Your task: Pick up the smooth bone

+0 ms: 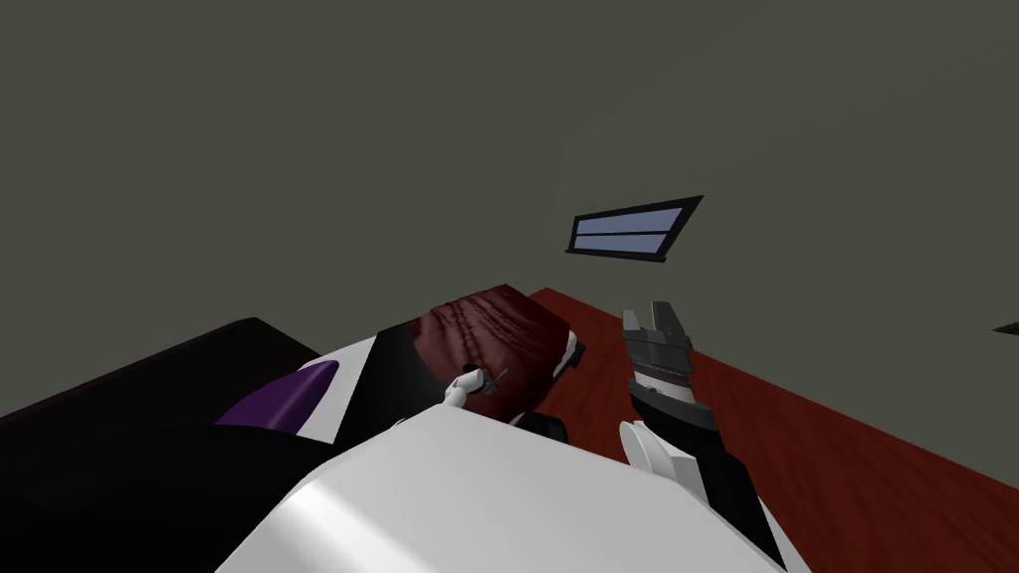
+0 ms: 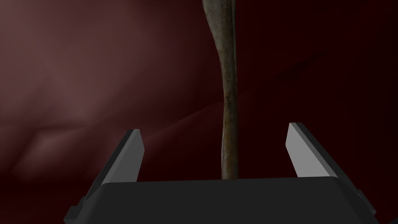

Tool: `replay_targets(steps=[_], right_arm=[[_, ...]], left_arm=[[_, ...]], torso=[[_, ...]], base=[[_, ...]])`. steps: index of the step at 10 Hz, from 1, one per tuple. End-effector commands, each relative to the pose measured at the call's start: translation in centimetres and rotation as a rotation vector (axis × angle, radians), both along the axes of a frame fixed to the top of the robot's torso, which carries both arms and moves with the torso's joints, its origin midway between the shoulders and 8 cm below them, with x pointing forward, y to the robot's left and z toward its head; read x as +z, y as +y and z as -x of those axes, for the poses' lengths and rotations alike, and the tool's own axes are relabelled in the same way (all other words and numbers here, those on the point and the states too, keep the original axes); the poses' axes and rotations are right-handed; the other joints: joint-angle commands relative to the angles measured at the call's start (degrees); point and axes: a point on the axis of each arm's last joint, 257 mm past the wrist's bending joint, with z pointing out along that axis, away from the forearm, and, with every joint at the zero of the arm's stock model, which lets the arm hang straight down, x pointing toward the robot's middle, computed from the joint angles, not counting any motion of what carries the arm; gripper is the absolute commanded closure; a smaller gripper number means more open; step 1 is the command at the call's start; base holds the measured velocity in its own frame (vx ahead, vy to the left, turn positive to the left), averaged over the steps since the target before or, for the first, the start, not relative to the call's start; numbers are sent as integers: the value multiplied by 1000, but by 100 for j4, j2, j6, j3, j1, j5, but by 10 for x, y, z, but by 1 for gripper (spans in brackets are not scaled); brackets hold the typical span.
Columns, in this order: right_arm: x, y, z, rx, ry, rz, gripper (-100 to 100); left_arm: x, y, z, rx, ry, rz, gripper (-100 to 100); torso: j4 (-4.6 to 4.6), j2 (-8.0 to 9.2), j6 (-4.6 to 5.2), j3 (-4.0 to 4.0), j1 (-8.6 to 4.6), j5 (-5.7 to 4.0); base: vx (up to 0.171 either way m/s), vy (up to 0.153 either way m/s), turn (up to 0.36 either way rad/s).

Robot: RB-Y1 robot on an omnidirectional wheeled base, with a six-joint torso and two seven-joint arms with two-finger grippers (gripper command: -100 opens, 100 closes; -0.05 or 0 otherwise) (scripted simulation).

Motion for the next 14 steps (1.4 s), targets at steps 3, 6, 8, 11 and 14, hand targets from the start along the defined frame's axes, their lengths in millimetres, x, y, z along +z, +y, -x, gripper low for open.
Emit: replay_targets(steps=[3, 6, 8, 11, 14], right_arm=[[0, 0, 0, 0, 0, 0, 0], [0, 0, 0, 0, 0, 0, 0], [0, 0, 0, 0, 0, 0, 0], [0, 0, 0, 0, 0, 0, 0], [0, 0, 0, 0, 0, 0, 0]], left_arm=[[-9, -34, 17, 12, 65, 72, -100], [-8, -34, 17, 13, 64, 71, 0], [-13, -26, 18, 64, 62, 74, -100], [-20, -16, 22, 141, 59, 77, -100], [-27, -5, 27, 219, 56, 78, -100]], torso=[[1, 8, 0, 4, 3, 1], [7, 37, 0, 20, -7, -2], [10, 49, 6, 28, -1, -1], [11, 56, 3, 32, 3, 0], [12, 57, 1, 32, 5, 1]], base=[[80, 37, 41], [10, 6, -2], [-22, 34, -277], [-28, 34, -224], [-34, 38, -260]])
